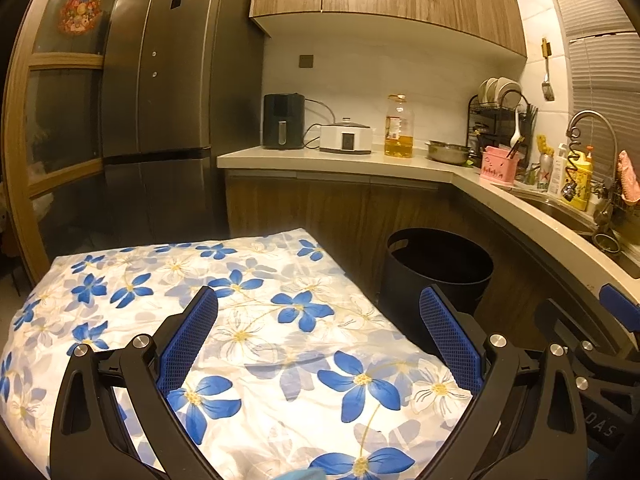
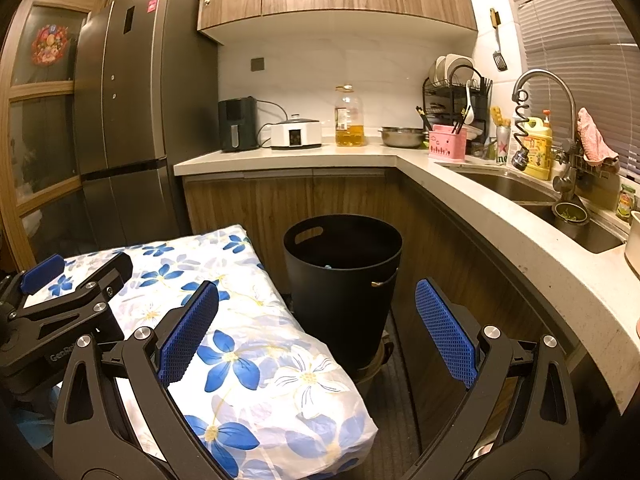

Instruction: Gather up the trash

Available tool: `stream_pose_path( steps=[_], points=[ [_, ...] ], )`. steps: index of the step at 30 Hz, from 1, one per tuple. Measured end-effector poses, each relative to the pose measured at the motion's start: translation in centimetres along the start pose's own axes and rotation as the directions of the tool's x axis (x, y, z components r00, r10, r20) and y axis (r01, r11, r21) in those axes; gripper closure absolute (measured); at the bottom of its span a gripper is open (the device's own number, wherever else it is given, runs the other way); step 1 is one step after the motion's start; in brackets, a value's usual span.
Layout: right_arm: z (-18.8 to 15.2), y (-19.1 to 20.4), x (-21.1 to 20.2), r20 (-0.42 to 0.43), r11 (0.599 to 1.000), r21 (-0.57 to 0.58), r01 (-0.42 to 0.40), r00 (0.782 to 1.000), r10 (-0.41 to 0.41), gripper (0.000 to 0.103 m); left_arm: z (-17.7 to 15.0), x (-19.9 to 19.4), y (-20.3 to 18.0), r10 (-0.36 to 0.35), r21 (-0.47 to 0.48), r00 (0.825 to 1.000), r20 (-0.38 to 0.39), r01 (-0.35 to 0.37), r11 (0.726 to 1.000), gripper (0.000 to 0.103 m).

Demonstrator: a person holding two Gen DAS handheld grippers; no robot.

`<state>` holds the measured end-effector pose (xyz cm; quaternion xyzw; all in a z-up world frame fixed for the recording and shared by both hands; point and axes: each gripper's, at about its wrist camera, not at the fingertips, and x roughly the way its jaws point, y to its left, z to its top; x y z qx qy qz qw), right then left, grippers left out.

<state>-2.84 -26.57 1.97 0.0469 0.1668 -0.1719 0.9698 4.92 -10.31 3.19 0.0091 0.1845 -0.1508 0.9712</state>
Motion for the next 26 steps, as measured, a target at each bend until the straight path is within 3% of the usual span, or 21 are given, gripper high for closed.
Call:
stream_pose_path(
  steps=[3,9,14,19,26],
  points=[
    [-0.06,-0.16,0.12,-0.002,1.0,0.001,0.002,1.0,-0.002,0.005,-0.15,-0.13,0.01,0.027,0.011,0.999,0.017,-0.027,1.0,0.007],
    [-0.22,-0.3,0.29,-0.004,1.0,0.008,0.008,1.0,-0.008,0.005,-0.3,0.23,0.12,0.046,0.031,0.999,0.003,-0.046,0.998,0.02],
    [-0.22,-0.29,0.35,-0.003,1.0,0.005,0.012,1.0,-0.011,0.005,-0.33,0.09,-0.01,0.047,0.042,0.999,0.014,-0.047,0.998,0.018],
    [-0.27,-0.29,0.21,-0.001,1.0,0.01,0.012,1.0,-0.012,0.005,-0.36,-0.05,-0.03,0.045,0.04,0.999,0.016,-0.045,0.998,0.006],
    [-0.29,-0.15,0.23,0.001,1.0,0.01,0.012,1.0,-0.012,0.005,-0.22,-0.35,0.14,0.052,0.031,0.998,0.023,-0.053,0.998,0.006]
  ],
)
